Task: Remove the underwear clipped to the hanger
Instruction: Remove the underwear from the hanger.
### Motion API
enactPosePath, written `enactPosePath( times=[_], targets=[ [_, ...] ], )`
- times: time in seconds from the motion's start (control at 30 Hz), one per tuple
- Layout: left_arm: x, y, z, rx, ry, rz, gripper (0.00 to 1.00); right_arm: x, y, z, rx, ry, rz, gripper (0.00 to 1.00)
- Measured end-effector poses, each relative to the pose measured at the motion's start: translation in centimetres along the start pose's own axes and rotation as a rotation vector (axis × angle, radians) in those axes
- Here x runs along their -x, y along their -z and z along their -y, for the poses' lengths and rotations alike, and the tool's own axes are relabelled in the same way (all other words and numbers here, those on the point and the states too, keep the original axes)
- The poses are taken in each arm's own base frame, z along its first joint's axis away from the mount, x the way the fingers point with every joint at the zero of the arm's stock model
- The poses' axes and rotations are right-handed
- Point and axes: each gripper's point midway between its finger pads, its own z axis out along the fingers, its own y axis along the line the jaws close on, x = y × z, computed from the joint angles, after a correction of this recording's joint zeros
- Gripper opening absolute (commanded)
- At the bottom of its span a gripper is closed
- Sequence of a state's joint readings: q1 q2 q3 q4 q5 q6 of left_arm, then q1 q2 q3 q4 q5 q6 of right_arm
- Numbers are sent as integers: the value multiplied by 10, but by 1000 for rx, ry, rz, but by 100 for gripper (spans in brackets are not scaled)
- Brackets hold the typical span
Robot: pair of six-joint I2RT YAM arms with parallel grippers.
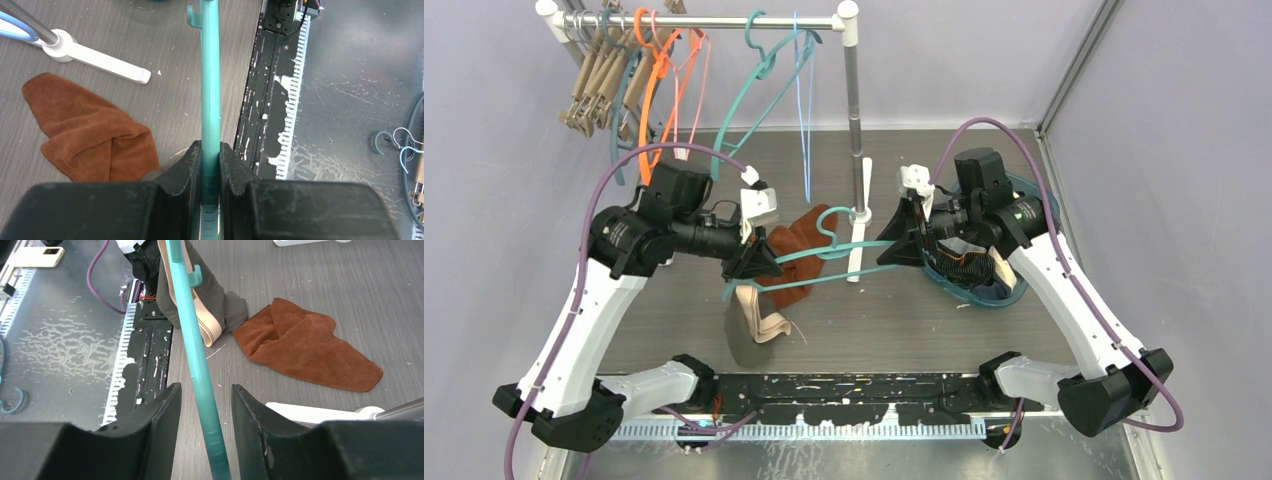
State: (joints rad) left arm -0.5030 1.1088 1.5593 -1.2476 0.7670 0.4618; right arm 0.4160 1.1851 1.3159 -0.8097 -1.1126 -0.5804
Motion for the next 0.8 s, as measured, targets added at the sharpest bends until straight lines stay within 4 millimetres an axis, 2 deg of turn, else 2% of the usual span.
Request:
enactPosePath(
  times=[0.13, 0.23, 0.37, 0.5, 0.8],
  targets=[
    [-2, -1, 0, -3, 4, -5, 0, -8, -4, 1, 11, -23, 4, 44],
    [-4, -2, 0, -5, 9, -9, 0, -12, -6, 2, 13, -41, 8, 38],
    [-7, -4, 0, -9, 17, -16, 0, -18, -8, 1, 10, -60, 14, 19],
    [-12, -5, -5, 17, 29, -30, 0, -14, -7, -4, 14, -45, 38, 2],
    [-2, -7, -10, 23, 55, 47, 0, -5, 5, -3, -43, -28, 122, 1]
  ],
)
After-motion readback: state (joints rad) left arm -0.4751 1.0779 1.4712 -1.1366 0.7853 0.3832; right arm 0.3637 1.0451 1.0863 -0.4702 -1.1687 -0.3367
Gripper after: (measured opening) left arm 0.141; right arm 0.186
